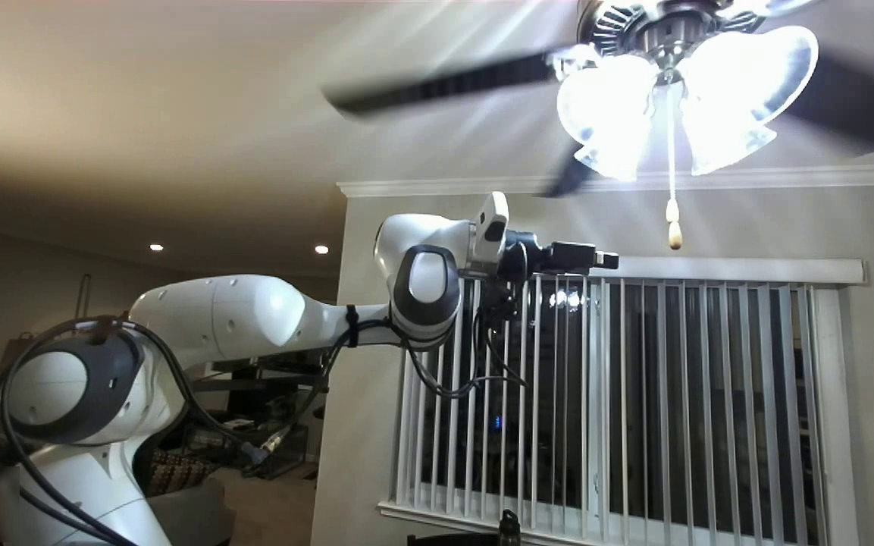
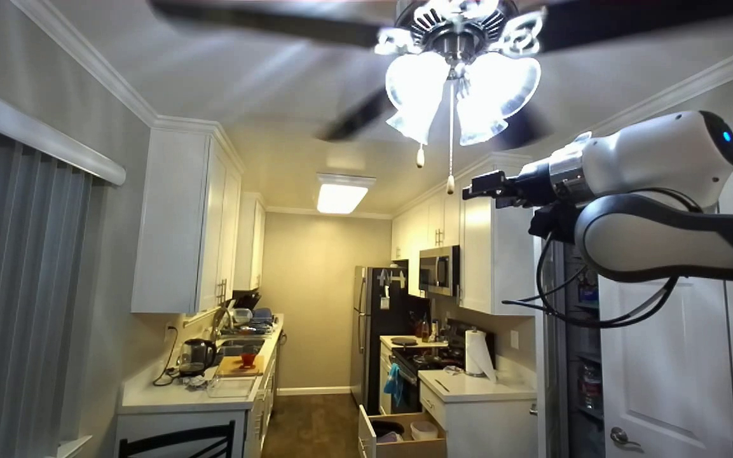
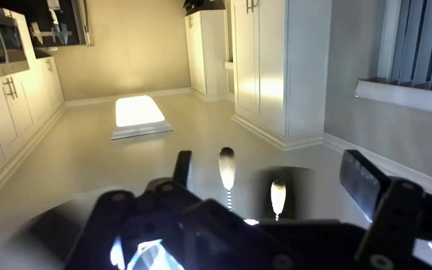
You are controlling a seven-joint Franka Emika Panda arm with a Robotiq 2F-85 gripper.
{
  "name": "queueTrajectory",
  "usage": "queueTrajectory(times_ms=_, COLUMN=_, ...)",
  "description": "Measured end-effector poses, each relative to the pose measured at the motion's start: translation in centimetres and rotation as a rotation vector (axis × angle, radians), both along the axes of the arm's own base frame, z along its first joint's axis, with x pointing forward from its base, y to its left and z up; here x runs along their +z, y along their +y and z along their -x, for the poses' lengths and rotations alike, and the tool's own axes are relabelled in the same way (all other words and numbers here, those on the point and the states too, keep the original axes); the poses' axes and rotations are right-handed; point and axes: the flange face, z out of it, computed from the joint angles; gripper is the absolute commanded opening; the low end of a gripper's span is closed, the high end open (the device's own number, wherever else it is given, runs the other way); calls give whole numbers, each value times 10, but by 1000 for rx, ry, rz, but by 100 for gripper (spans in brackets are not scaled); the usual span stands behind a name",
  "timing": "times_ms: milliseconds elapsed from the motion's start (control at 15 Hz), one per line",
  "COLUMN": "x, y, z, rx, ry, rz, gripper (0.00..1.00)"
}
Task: Pull down the light switch on the chandelier
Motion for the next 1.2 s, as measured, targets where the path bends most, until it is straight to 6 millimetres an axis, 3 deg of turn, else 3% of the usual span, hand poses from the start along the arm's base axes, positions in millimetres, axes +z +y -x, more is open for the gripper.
queueTrajectory(times_ms=267, x=18, y=7, z=-18, rx=-1, ry=7, rz=41, gripper=100)
queueTrajectory(times_ms=667, x=40, y=1, z=-72, rx=-21, ry=45, rz=99, gripper=100)
queueTrajectory(times_ms=933, x=53, y=-5, z=-98, rx=-18, ry=68, rz=96, gripper=100)
queueTrajectory(times_ms=1000, x=55, y=-8, z=-104, rx=-18, ry=72, rz=90, gripper=75)
queueTrajectory(times_ms=1067, x=56, y=-10, z=-108, rx=-18, ry=78, rz=84, gripper=73)
queueTrajectory(times_ms=1200, x=57, y=-16, z=-118, rx=-21, ry=92, rz=79, gripper=59)
